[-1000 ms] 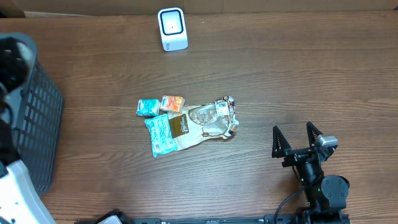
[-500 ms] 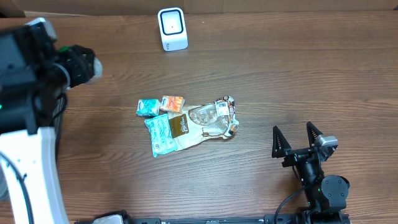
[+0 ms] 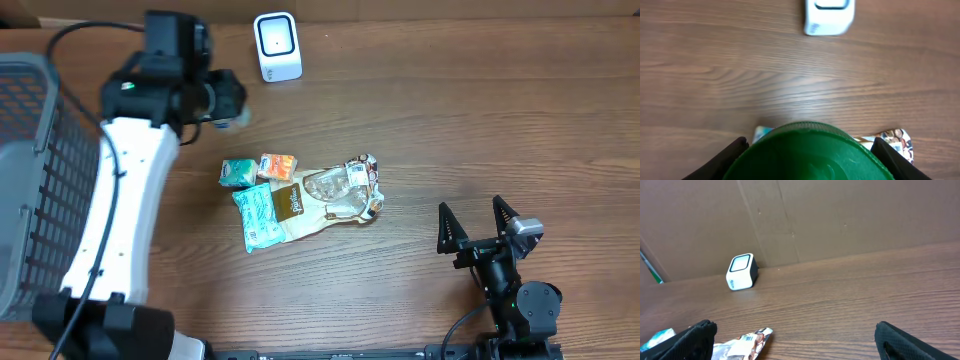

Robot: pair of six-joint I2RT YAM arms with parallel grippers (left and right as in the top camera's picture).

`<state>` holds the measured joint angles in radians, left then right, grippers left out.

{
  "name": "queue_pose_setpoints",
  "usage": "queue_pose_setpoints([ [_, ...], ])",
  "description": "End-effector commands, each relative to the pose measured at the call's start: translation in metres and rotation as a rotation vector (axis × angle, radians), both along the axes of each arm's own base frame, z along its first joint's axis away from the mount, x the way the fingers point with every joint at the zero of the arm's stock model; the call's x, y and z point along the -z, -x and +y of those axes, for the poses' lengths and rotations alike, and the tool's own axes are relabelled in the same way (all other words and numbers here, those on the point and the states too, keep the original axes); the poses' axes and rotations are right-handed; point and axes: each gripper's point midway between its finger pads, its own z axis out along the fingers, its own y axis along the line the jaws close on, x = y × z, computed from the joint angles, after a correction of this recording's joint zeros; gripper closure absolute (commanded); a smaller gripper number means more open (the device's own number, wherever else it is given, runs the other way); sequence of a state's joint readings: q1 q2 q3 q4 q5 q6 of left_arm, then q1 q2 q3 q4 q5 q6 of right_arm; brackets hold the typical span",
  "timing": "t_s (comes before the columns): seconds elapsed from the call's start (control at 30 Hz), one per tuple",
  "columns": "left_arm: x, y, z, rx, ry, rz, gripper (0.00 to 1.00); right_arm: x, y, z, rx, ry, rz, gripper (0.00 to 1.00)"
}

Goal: Scan the item barcode
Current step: 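Lift the green-capped jar out and carry it toward the scanner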

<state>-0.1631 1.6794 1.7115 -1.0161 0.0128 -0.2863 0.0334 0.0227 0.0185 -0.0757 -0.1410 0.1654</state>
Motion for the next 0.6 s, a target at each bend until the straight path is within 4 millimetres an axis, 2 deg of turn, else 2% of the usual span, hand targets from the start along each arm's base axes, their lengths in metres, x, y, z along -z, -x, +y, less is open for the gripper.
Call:
queue_pose_setpoints([
  [0.0,0.014,-0.012,-0.033,0.055,-0.016,-0.005,0.46,0.004,-0.001,-0.001,0.008,-0.009,0.008,0.0],
  [0.23,0.047,-0.033,-0.107,0.19,-0.017,-0.04,0.46,0.004,-0.001,-0.001,0.008,-0.01,0.008,0.0],
  [0.4,0.085,-0.04,-0.154,0.256,-0.066,-0.046,0.46,0.004,-0.001,-0.001,0.008,-0.01,0.008,0.0],
  [0.57,0.124,-0.037,-0.181,0.294,-0.126,-0.019,0.46,0.004,-0.001,-0.001,0.008,-0.01,0.008,0.0],
])
